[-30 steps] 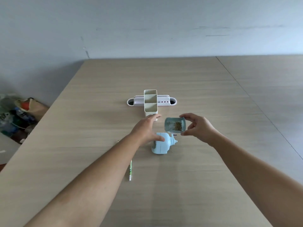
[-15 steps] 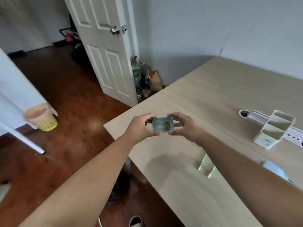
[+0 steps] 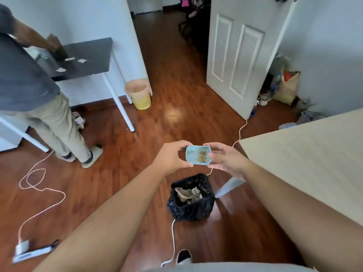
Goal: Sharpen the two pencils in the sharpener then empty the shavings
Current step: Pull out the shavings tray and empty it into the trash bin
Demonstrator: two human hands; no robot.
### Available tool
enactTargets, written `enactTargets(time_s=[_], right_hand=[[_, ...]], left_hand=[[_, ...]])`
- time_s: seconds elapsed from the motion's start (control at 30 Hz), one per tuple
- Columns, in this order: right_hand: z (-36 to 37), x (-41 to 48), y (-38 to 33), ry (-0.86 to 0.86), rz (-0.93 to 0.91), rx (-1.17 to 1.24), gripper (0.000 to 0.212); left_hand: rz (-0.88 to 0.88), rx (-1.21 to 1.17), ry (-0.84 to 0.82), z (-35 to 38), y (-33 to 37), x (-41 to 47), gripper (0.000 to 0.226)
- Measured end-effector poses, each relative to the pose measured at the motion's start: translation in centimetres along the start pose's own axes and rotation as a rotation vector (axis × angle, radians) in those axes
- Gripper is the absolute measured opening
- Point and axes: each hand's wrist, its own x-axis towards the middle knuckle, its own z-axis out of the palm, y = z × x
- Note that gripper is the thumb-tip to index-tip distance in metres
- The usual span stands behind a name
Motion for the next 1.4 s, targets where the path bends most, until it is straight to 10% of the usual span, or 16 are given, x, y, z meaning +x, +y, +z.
enactTargets(time_s=[0.43, 0.63, 0.8, 1.4], right_hand=[[-1.6, 16.2, 19.0, 0.188, 0.362, -0.049, 0.034], [-2.3, 23.8, 29.1, 0.404, 0.190, -0.931, 0.037], [-0.6, 26.6, 36.1, -0.053, -0.063, -1.624, 0.044], [-1.5, 27.4, 36.6, -0.059, -0.043, -1.559, 0.050]], left_hand=[[-0.471, -0.029, -0.180, 16.3, -21.3, 3.3, 0.069], [-0.725, -0.073, -0.292, 23.8, -30.7, 3.4, 0.070], [-0.818, -0.184, -0.313, 27.6, -34.5, 3.9, 0.080], [-0.928, -0.341, -0.325, 26.9, -34.6, 4.5, 0.070]])
